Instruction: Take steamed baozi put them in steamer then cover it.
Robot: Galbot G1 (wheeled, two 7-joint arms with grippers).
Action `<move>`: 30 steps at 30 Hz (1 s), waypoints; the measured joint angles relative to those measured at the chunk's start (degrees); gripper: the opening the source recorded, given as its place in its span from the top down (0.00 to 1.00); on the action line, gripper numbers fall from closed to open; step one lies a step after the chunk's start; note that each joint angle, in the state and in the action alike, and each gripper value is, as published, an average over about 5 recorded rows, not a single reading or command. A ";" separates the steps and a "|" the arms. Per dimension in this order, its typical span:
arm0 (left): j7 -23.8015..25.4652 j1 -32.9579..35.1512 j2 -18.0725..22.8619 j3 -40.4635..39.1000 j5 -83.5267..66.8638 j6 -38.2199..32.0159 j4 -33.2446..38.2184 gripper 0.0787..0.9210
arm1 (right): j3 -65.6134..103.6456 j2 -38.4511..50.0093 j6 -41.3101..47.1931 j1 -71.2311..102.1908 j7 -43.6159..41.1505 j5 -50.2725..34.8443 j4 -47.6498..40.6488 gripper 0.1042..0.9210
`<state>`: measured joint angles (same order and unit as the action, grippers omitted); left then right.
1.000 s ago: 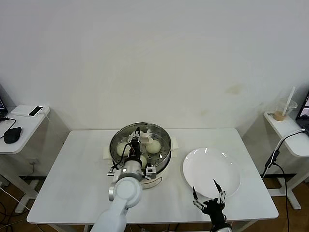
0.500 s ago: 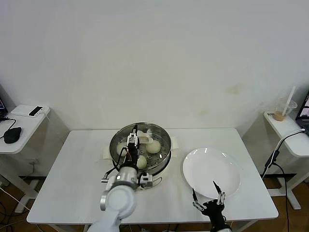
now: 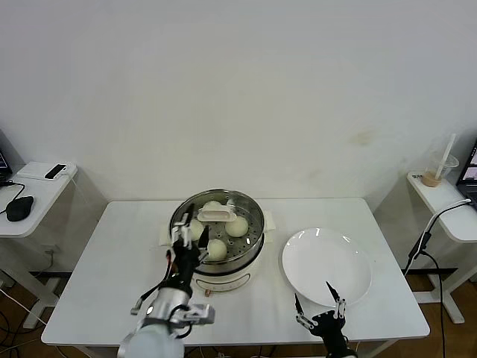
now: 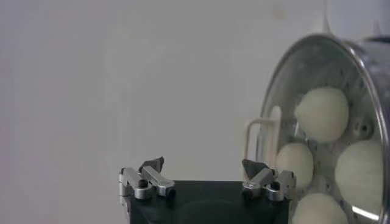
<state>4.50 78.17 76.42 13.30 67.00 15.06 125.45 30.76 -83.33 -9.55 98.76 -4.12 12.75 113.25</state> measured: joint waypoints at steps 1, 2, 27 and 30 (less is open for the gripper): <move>-0.99 1.28 0.07 0.95 -2.70 -0.87 0.57 0.12 | 0.01 0.19 -0.01 0.10 0.02 -0.22 0.21 0.12; -1.93 2.57 0.10 2.00 -5.77 -1.83 1.04 0.12 | -0.01 0.33 -0.01 0.19 0.03 -0.40 0.42 0.12; -13.25 26.26 0.26 20.77 -75.26 -22.88 -1.41 0.12 | 2.61 3.92 1.68 3.39 -1.68 -8.08 2.44 0.12; -13.50 28.02 0.43 21.66 -77.42 -23.57 -2.15 0.12 | 2.40 4.40 1.92 3.37 -1.97 -8.94 2.48 0.12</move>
<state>-9.00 106.19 76.85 34.96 -10.42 -8.51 123.30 33.16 -78.93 -7.62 102.13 -6.09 3.81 115.73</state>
